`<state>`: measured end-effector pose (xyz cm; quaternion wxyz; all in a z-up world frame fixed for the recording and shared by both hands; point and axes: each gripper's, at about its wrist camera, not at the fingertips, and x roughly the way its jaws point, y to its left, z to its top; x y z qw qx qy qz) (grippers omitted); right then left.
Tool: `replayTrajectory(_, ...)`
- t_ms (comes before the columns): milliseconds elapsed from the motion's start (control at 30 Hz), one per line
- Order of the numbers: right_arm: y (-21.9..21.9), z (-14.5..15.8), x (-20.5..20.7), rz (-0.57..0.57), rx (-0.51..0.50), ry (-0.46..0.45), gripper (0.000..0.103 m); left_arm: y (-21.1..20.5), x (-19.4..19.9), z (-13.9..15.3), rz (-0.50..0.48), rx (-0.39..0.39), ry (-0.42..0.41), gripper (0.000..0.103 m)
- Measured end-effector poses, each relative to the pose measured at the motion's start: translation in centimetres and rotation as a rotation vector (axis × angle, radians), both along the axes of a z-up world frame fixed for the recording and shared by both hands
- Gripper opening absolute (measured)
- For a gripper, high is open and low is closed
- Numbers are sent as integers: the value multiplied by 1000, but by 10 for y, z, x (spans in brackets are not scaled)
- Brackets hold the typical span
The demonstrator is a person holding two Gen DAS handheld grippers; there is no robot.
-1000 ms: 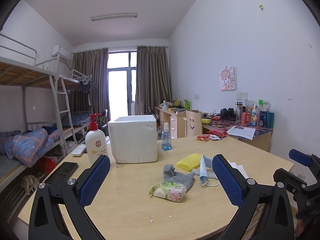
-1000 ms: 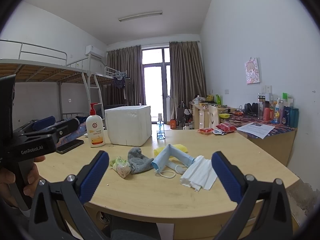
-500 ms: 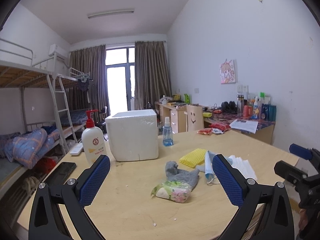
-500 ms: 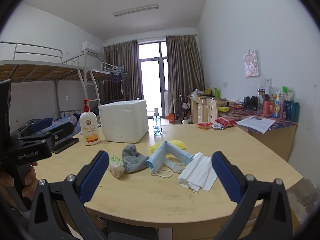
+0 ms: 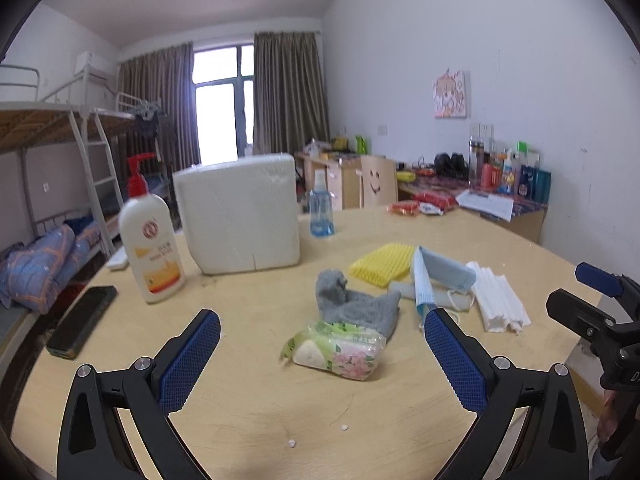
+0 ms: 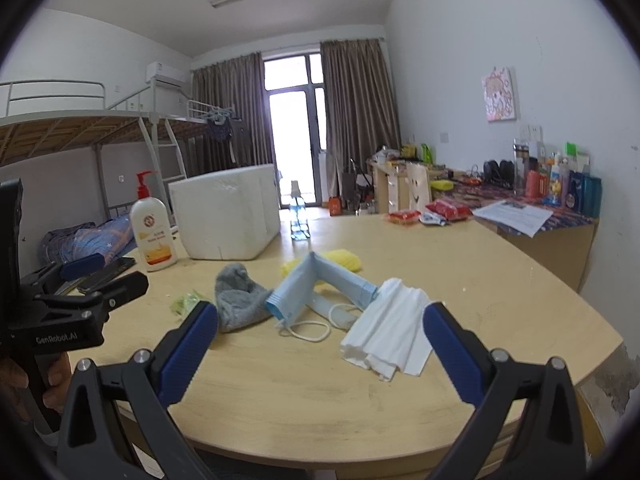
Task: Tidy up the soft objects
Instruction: 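Reach the left gripper to the green tissue pack while the right gripper reaches the white cloth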
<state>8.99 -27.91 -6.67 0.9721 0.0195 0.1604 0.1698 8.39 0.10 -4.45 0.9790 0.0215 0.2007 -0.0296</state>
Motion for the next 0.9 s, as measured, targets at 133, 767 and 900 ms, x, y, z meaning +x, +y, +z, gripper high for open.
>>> replayTrajectory(133,-2,-7,11,-8,-3,31,103,-5,18,-11,22,16,50,102)
replayTrajectory(767,-21,-35,47,-29,29,129,103,-26,72,-49,191,61,265,102)
replayTrajectory(900,-27,-37,52,-32,38,135,103,-20,77,-51,234,51,298,99)
